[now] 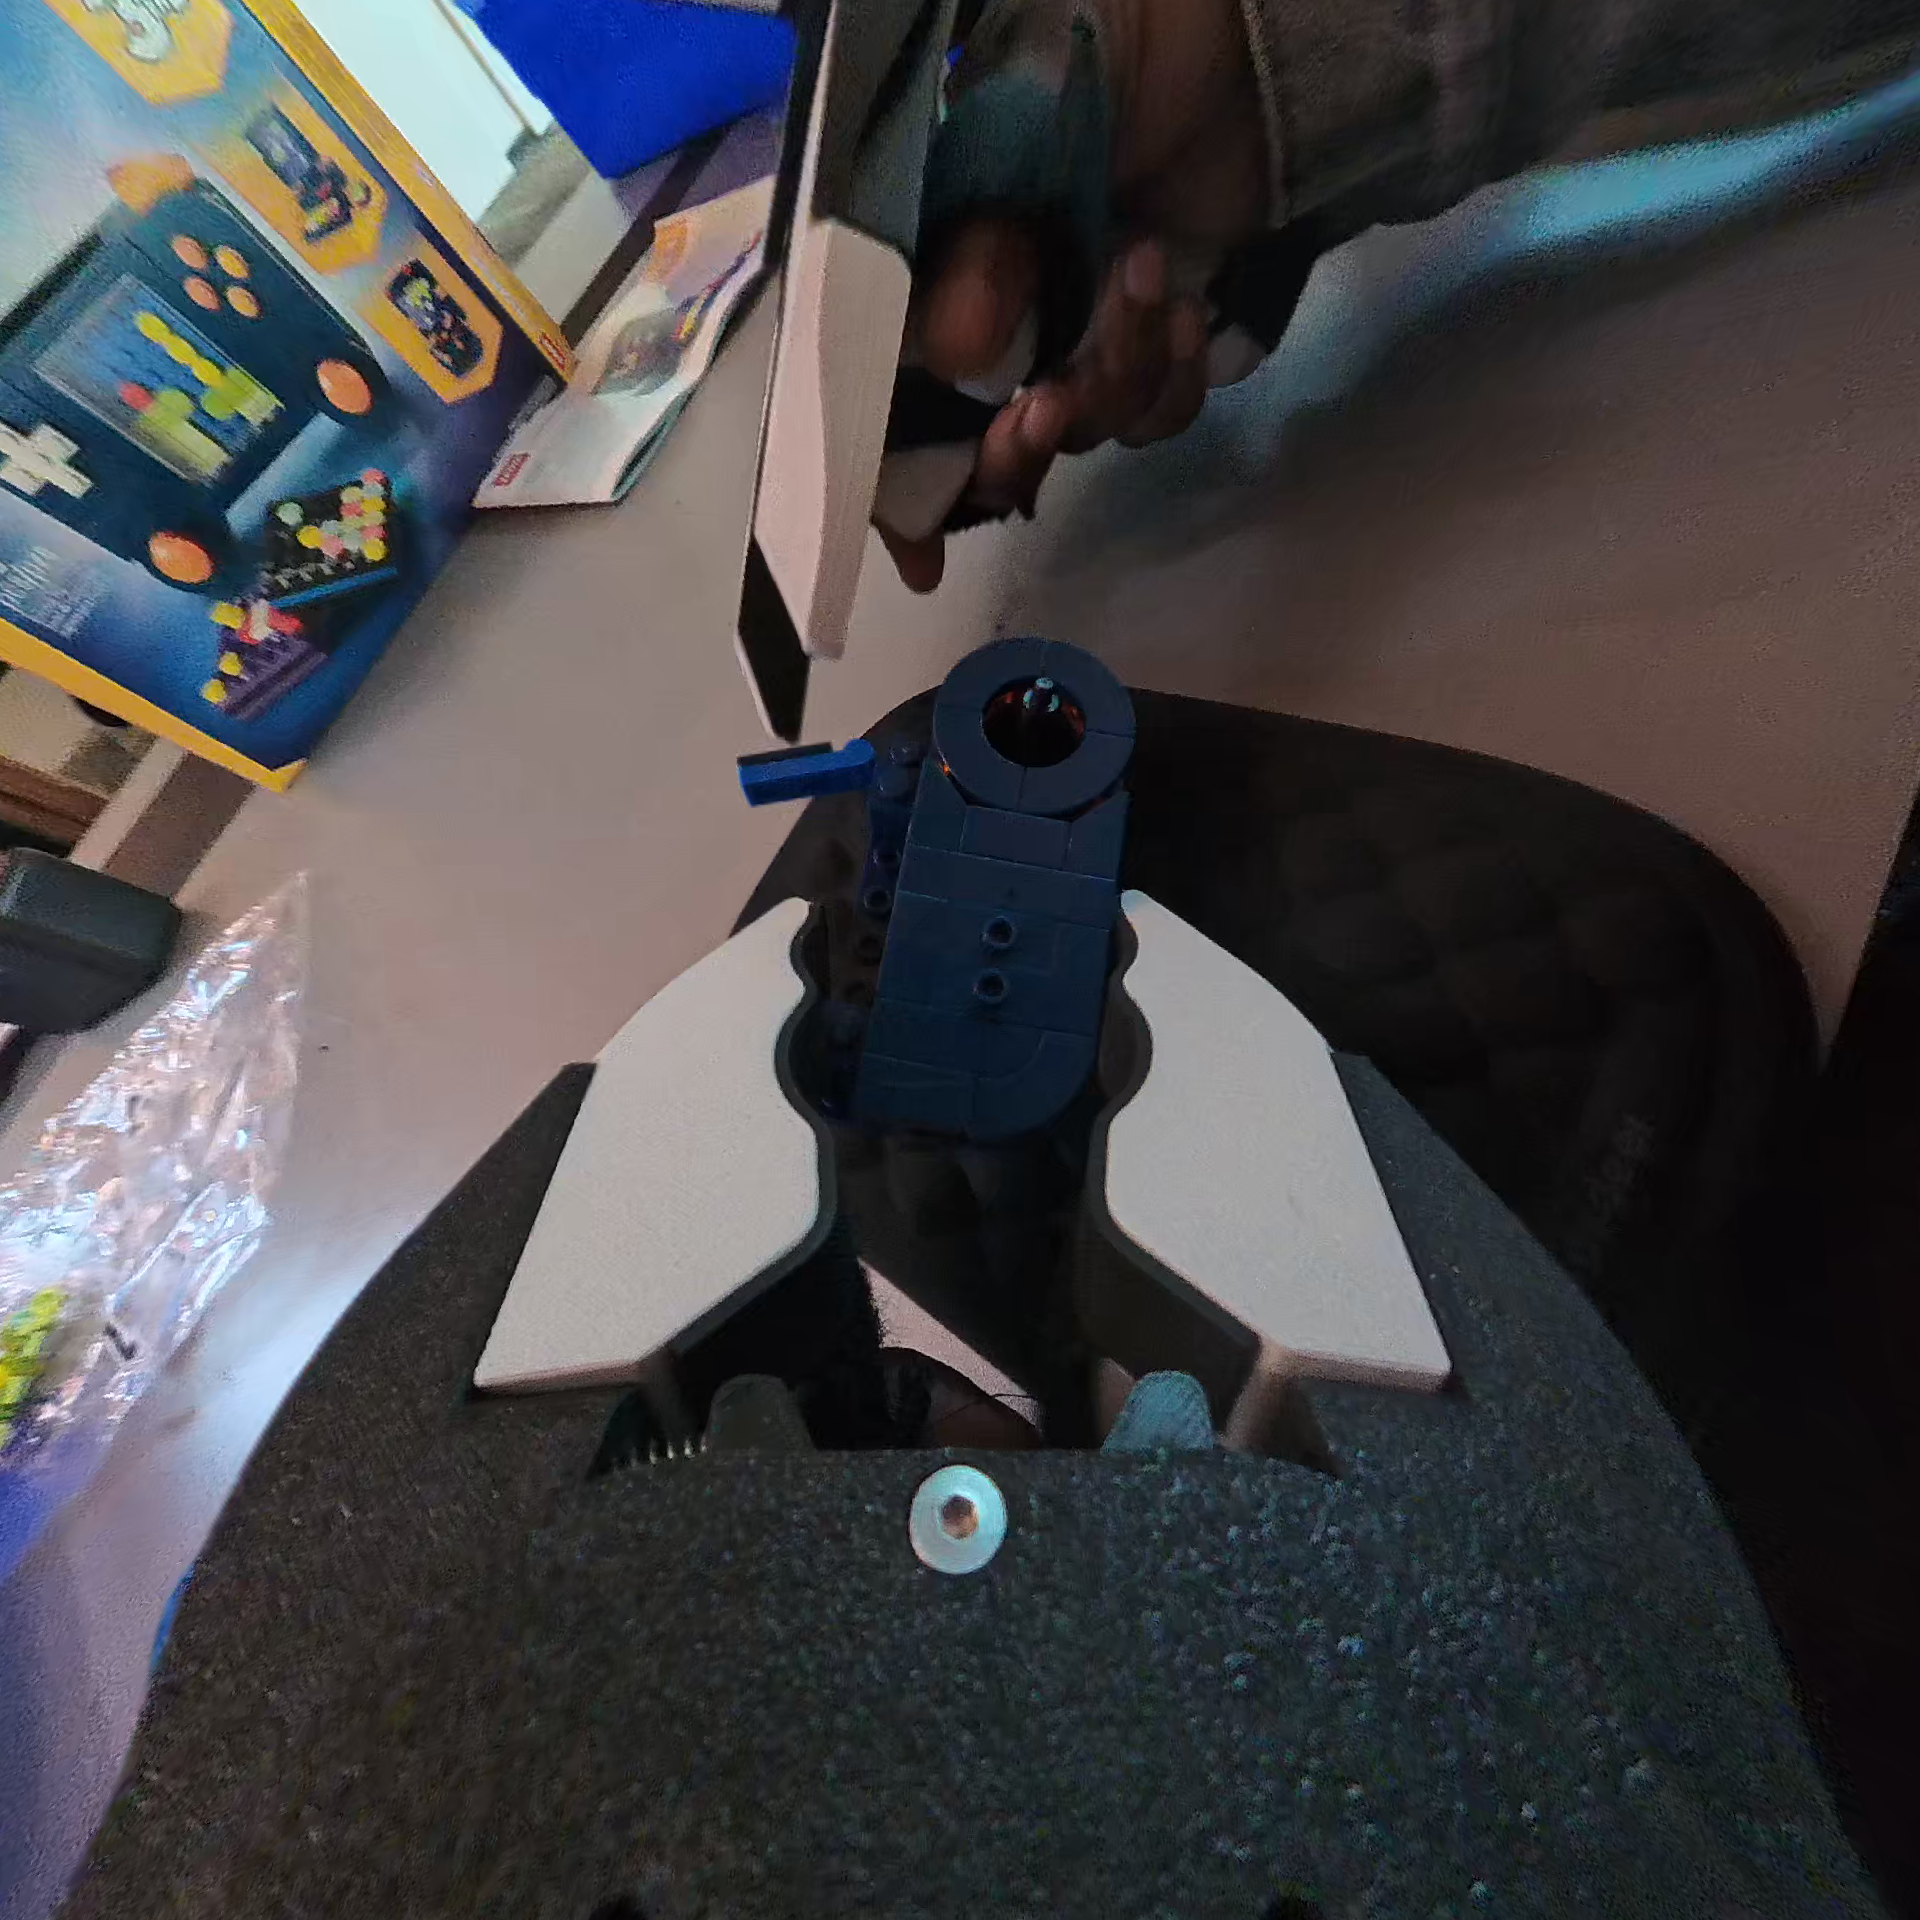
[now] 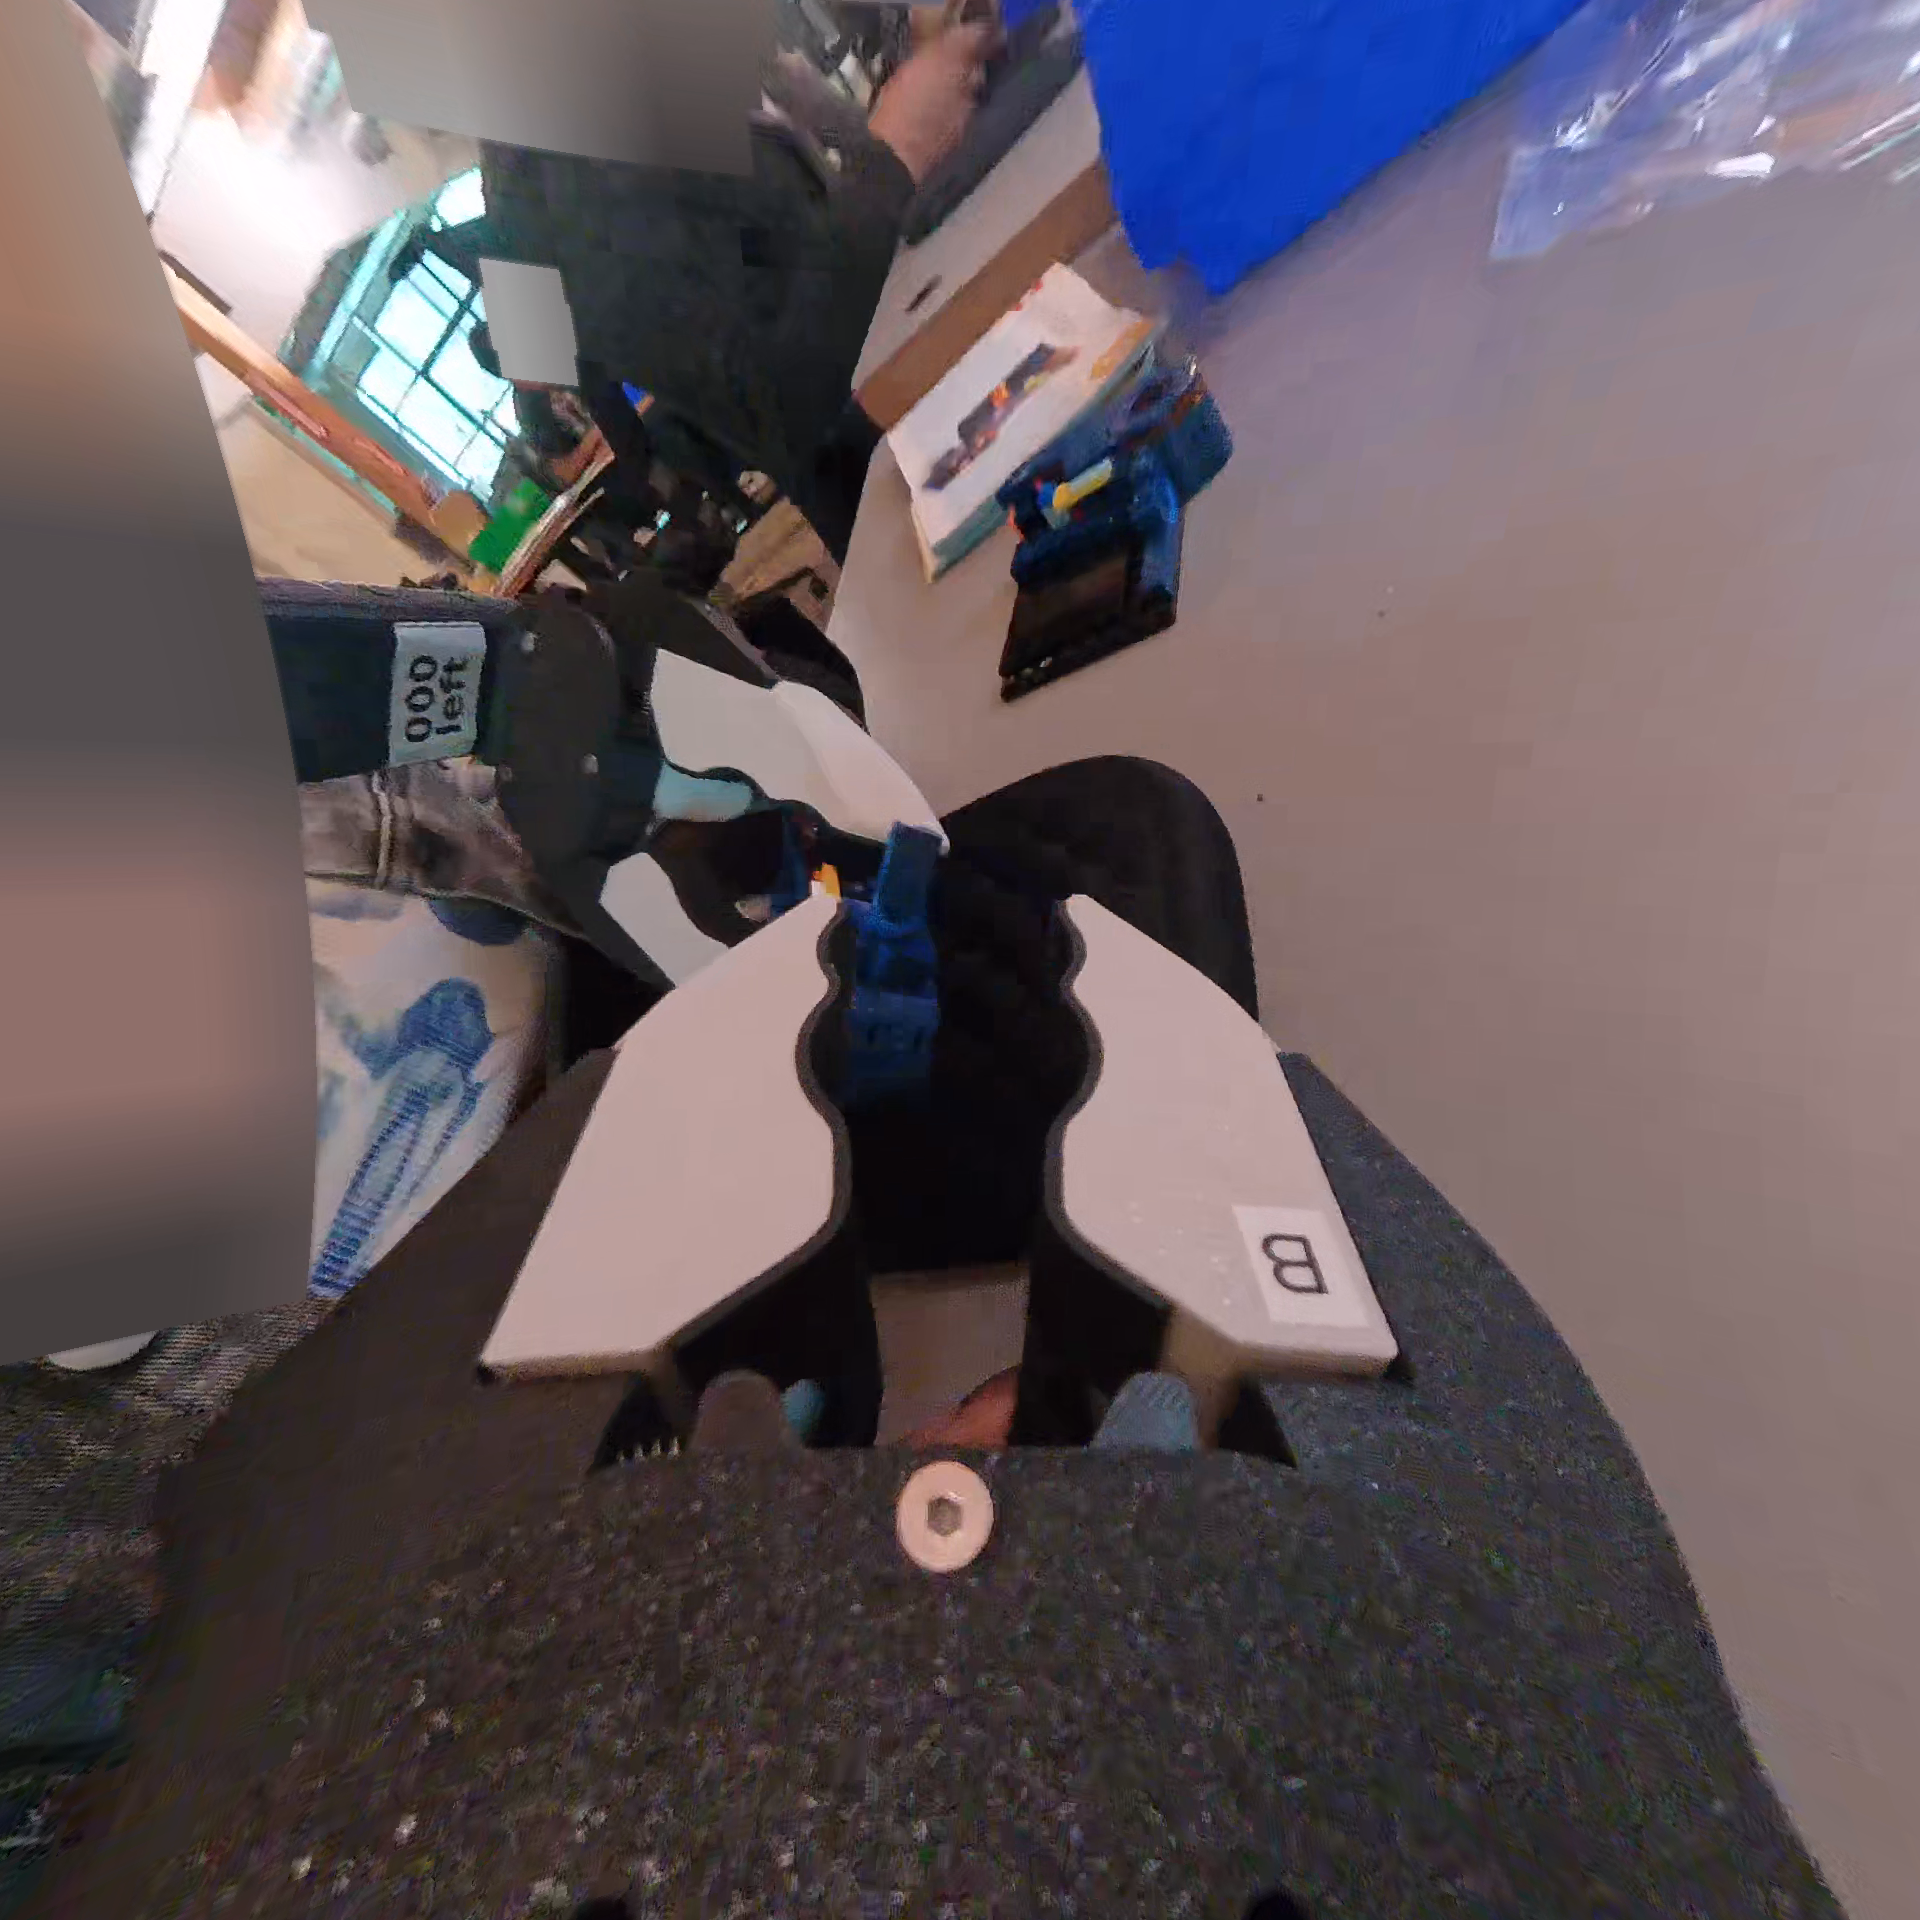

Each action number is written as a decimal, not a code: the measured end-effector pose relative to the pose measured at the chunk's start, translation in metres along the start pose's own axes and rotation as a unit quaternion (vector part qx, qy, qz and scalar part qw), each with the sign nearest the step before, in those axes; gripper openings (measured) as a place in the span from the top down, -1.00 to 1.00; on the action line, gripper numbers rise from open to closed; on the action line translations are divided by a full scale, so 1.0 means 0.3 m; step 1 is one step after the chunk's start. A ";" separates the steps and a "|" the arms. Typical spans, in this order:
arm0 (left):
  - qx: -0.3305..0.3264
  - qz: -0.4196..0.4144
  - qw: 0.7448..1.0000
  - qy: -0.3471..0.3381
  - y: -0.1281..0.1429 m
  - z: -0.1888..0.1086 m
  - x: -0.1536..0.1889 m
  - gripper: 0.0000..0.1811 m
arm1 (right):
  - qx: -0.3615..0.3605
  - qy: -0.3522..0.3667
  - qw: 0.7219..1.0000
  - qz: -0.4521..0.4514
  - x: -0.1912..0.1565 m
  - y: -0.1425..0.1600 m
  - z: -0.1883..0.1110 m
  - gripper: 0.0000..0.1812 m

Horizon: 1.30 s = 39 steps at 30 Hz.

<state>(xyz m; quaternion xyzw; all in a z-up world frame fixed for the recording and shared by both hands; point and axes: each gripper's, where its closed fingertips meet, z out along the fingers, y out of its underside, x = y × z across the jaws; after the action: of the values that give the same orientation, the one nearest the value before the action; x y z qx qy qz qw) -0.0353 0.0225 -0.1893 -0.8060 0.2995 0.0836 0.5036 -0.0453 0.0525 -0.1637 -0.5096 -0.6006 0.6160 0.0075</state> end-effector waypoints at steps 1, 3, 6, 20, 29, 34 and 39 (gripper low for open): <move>-0.002 0.006 1.000 -0.005 0.000 0.000 0.001 0.45 | -0.014 -0.017 1.000 0.002 -0.006 0.007 0.016 0.60; -0.001 0.029 1.000 -0.012 -0.005 -0.001 0.001 0.45 | -0.026 -0.057 0.998 0.007 -0.029 0.006 0.045 0.63; -0.001 0.038 0.999 -0.019 -0.006 -0.001 0.002 0.45 | -0.039 -0.092 0.995 -0.011 -0.050 0.002 0.064 0.84; -0.015 -0.063 0.997 0.048 -0.001 0.017 0.020 0.45 | 0.030 0.042 0.978 -0.202 -0.040 -0.021 0.023 0.88; -0.006 -0.026 0.999 0.036 -0.003 0.021 0.020 0.47 | 0.120 0.042 0.984 -0.126 -0.041 -0.069 -0.096 0.91; -0.021 -0.087 0.994 0.061 -0.001 0.025 0.013 0.47 | 0.126 0.021 0.980 -0.151 -0.082 -0.097 -0.079 0.91; -0.038 -0.120 0.987 0.098 0.009 0.039 -0.006 0.48 | 0.137 0.041 0.960 -0.240 -0.128 -0.143 -0.079 0.91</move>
<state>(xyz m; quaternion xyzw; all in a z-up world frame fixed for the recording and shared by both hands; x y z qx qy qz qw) -0.0363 0.0326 -0.1963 -0.8588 0.2452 -0.0458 0.4475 -0.0376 0.0578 -0.1023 -0.3695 -0.6140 0.6515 0.2493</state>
